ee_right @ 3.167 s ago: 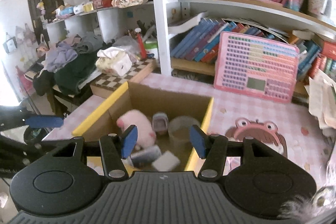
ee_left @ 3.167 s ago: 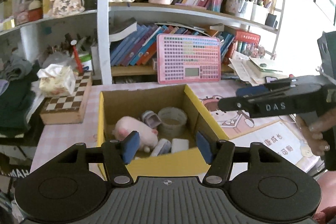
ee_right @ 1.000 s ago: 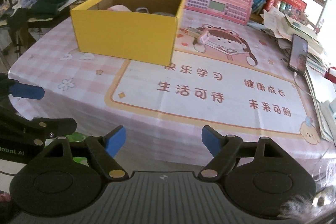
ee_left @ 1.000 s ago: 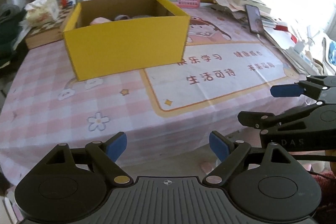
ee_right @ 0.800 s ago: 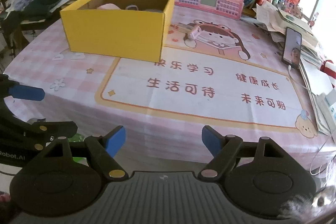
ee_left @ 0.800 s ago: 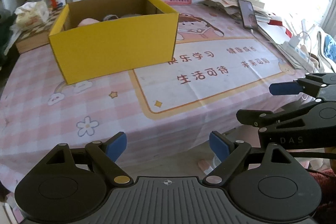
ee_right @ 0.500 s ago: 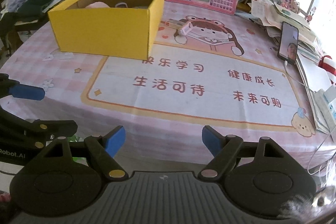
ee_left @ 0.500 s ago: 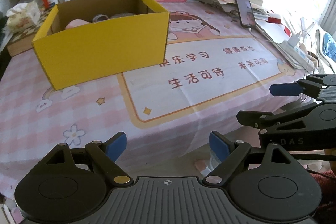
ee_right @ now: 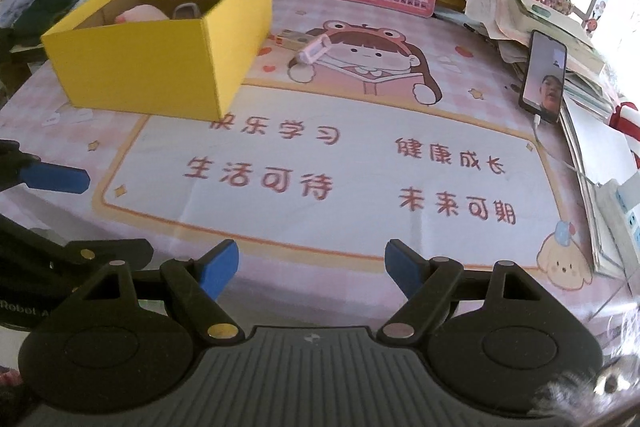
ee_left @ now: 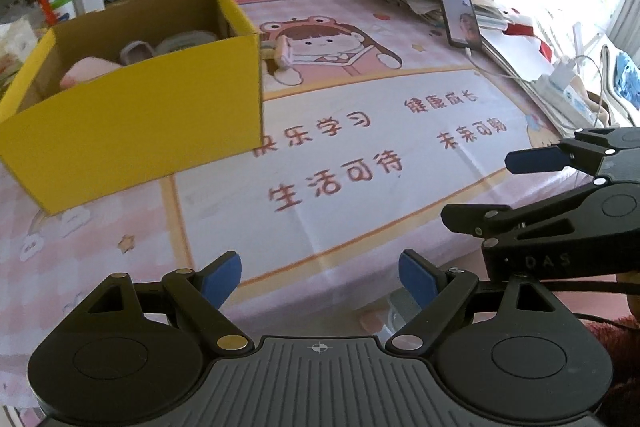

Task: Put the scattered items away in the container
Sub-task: 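Withdraw both tools up and away from the yellow box, then move both tools to the pink-white stick and small card on the table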

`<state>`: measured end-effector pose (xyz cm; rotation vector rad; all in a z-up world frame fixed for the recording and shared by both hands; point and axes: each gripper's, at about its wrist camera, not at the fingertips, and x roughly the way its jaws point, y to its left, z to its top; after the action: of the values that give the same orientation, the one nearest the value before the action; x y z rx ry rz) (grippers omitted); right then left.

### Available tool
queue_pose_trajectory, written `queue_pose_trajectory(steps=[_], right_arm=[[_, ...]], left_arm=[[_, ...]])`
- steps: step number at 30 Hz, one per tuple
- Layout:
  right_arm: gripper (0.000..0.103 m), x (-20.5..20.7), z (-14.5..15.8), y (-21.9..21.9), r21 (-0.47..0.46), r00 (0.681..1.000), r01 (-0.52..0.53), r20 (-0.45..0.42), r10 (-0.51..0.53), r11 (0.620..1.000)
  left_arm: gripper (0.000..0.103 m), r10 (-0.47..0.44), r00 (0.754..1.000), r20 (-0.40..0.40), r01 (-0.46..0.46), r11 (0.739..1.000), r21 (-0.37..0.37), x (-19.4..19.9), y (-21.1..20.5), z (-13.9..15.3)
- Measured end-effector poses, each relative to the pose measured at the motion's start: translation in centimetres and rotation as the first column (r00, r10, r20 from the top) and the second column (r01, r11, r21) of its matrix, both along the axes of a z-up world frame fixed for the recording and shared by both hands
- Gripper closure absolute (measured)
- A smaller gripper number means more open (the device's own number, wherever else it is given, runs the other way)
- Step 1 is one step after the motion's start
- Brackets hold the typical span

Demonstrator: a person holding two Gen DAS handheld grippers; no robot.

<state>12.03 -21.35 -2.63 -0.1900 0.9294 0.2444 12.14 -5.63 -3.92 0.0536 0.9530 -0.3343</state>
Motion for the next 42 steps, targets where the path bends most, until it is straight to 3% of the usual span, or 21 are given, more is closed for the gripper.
queue_pose_trajectory(steps=[9, 20, 26, 31, 42], right_arm=[[0.023, 4.3, -0.6, -3.3, 0.036, 1.0, 0.006, -0.011, -0.006, 0.999], [0.023, 10.2, 0.3, -7.8, 0.117, 0.999, 0.032, 0.035, -0.037, 0.993], [0.026, 13.8, 1.0, -9.7, 0.146, 0.997, 0.005, 0.072, -0.016, 0.989], [0.027, 17.5, 1.4, -10.4, 0.177, 0.994, -0.068, 0.098, 0.051, 0.982], [0.028, 25.8, 0.8, -8.1, 0.175, 0.96, -0.273, 0.118, 0.255, 0.946]], left_arm=[[0.015, -0.031, 0.999, 0.015, 0.031, 0.999, 0.012, 3.4, -3.3, 0.2], [0.015, -0.072, 0.988, 0.134, 0.058, 0.993, 0.107, 7.3, -8.5, 1.3], [0.016, 0.006, 0.985, 0.17, -0.029, 0.99, 0.135, 10.4, -10.3, 1.2], [0.032, 0.092, 0.98, 0.178, -0.114, 0.986, 0.119, 13.1, -10.9, 1.1], [0.033, 0.271, 0.944, 0.19, -0.295, 0.948, 0.116, 17.9, -11.5, -0.7]])
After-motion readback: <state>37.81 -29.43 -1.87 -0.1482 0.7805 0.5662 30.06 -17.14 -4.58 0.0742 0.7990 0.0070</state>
